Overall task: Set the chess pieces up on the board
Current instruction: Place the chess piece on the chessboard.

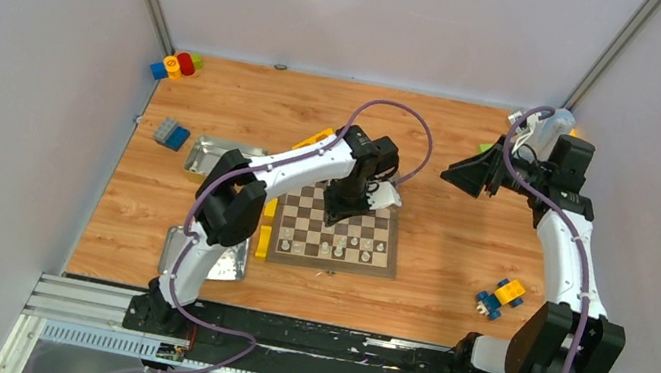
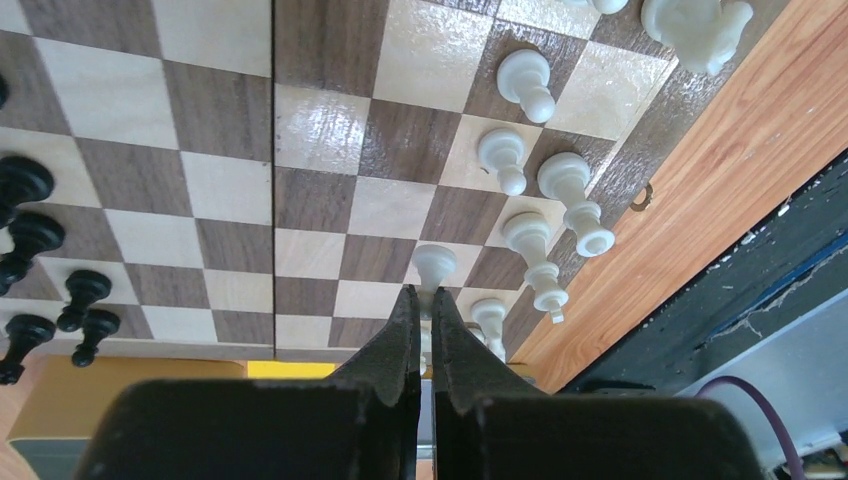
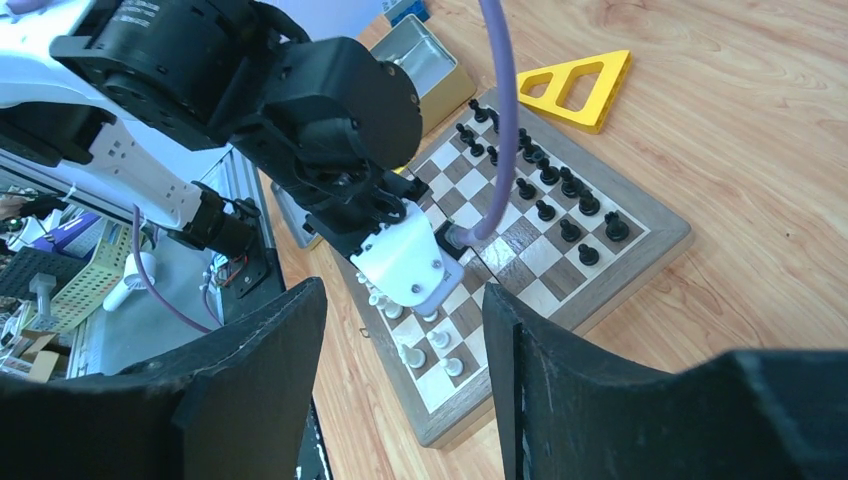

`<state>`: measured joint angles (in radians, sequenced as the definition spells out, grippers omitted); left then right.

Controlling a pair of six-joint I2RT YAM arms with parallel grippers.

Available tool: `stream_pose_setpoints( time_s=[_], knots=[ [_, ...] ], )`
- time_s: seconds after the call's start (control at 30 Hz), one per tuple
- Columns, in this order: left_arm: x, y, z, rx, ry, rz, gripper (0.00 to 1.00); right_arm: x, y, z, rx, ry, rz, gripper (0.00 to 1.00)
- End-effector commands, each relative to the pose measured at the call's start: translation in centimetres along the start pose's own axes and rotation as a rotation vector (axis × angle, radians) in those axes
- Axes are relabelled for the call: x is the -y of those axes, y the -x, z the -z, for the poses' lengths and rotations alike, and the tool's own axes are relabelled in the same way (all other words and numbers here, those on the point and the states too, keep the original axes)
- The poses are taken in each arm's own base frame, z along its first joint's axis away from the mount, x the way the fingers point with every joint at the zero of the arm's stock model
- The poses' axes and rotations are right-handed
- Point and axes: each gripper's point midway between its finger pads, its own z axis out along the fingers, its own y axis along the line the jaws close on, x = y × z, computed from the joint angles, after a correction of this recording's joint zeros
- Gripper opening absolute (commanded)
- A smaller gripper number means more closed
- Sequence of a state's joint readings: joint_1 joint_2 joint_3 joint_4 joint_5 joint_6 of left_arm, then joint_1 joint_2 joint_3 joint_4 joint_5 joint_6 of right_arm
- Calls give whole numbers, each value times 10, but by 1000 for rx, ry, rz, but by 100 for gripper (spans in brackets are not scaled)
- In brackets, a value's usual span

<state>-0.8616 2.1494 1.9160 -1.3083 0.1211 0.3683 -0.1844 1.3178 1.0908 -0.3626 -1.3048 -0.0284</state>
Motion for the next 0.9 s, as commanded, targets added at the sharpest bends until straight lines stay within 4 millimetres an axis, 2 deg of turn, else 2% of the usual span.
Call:
stream_pose_setpoints(
  time_s=[0.0,0.37,0.87],
  knots=[
    [10,-4,3,-45,-11,-4,4,-13,2,3,7,47,43,59],
    [25,-4,-11,-68,-33,-4,4,-13,1,2,5,59,33,59],
    [25,-7,-26,-121,-15,-14,8,-13,0,2,4,65,29,59]
  ],
)
